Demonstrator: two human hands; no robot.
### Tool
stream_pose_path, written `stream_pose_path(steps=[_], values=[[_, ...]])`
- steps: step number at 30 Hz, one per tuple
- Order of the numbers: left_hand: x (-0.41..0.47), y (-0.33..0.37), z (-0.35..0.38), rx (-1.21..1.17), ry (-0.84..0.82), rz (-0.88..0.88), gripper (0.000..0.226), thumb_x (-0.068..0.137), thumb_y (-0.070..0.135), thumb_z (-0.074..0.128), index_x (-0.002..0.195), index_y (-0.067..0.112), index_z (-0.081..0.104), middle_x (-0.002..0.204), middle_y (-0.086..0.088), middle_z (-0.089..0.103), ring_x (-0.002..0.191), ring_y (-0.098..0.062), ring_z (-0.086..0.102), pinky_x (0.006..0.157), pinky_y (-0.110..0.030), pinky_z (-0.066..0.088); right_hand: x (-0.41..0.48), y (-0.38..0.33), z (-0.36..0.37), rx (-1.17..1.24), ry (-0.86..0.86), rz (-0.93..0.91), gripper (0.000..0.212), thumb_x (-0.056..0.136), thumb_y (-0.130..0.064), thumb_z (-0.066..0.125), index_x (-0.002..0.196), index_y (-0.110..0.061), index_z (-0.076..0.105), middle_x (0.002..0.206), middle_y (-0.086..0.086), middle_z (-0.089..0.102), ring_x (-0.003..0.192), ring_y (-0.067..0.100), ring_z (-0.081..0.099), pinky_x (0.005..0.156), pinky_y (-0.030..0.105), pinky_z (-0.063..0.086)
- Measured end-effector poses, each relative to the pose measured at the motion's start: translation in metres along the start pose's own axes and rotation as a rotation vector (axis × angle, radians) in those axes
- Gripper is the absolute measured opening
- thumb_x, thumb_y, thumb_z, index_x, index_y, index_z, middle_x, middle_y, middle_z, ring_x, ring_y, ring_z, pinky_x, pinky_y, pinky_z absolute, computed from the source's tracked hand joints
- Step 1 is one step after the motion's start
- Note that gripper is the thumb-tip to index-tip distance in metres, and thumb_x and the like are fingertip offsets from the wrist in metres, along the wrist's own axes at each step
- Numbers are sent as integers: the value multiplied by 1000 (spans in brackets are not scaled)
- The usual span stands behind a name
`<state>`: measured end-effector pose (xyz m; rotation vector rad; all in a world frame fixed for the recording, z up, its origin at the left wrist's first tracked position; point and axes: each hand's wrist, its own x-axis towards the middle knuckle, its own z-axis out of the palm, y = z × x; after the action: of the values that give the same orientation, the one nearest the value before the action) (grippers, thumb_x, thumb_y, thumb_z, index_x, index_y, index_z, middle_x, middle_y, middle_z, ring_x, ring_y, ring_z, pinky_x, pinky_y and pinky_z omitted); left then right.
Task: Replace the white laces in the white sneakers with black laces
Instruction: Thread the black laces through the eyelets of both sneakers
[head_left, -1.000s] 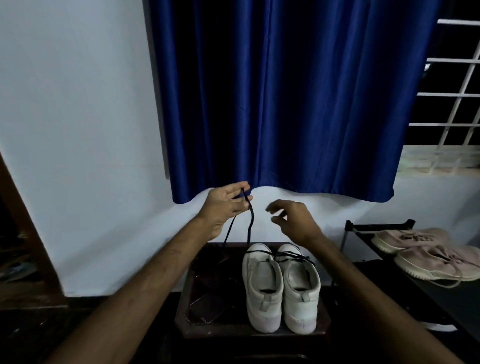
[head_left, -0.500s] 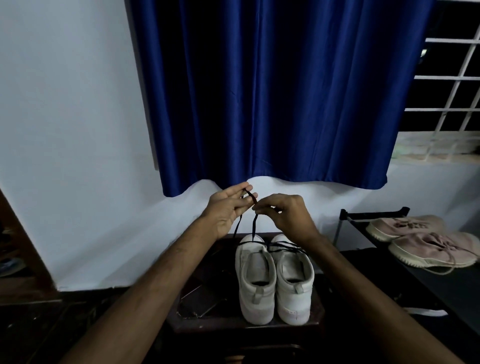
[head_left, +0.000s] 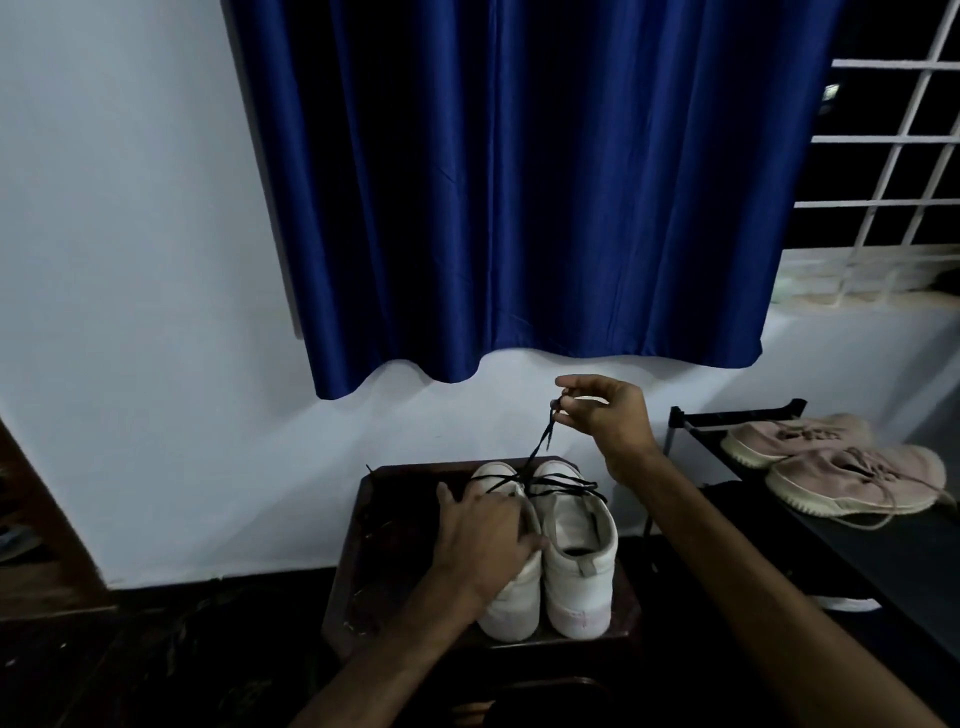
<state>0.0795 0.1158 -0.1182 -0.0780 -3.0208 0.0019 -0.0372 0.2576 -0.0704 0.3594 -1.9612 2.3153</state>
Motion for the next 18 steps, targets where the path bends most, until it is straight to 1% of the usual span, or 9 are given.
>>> stream_pose_path(steps=[2,4,7,9,10,12,13,15,18], values=[[-3,-8,-1,29,-33,22,38,94,50,44,106,21,67,114,-1,67,118,-24,53,111,-55,22,-2,1,-6,-53,42,-20,13,84,10,66,90,-1,68,80,14,61,72,25,67,68,24,58],[-7,-21,4,37,-71,64,34,95,39,41,105,21,68,109,-3,69,109,-24,60,112,-54,22,-1,2,-11,-98,81,-34,8,84,5,69,86,-3,67,77,13,62,69,23,67,67,24,58],[-19,-36,10,-27,-130,163,46,99,51,30,108,22,65,115,-2,65,113,-22,57,112,-50,23,1,9,-10,-287,130,-32,7,87,-10,71,86,-5,67,77,8,61,71,20,63,64,31,60],[-31,-49,17,5,-125,215,63,94,67,25,114,21,63,120,-1,59,113,-24,52,104,-46,29,3,13,-8,-484,182,-72,12,87,-21,71,86,-9,65,84,5,60,73,18,61,66,36,59],[-38,-57,21,37,-65,248,69,89,73,25,113,21,64,118,-1,59,109,-24,52,98,-44,35,5,13,-8,-557,203,-107,12,87,-23,70,86,-12,65,92,4,59,77,18,61,70,35,56],[-51,-80,28,65,119,313,64,86,75,33,92,24,70,101,5,62,89,-18,58,77,-37,48,8,10,-11,-610,230,-149,9,87,-22,69,85,-15,65,104,3,55,86,17,59,75,26,47],[-58,-92,31,73,180,330,57,84,73,40,79,26,70,90,9,62,78,-14,59,66,-32,50,11,7,-14,-604,249,-142,8,88,-21,68,86,-14,64,105,4,57,87,16,59,73,22,45],[-68,-113,36,80,241,315,46,80,68,49,68,28,67,77,13,58,69,-11,59,59,-28,48,16,-2,-21,-450,281,-74,7,93,-16,61,88,-12,61,99,9,65,84,18,61,70,22,46],[-78,-133,36,155,283,311,45,79,68,49,68,28,69,72,13,58,69,-13,59,72,-33,42,21,-23,-32,-26,271,32,12,99,-4,45,93,-9,54,84,14,67,71,23,62,65,31,56]])
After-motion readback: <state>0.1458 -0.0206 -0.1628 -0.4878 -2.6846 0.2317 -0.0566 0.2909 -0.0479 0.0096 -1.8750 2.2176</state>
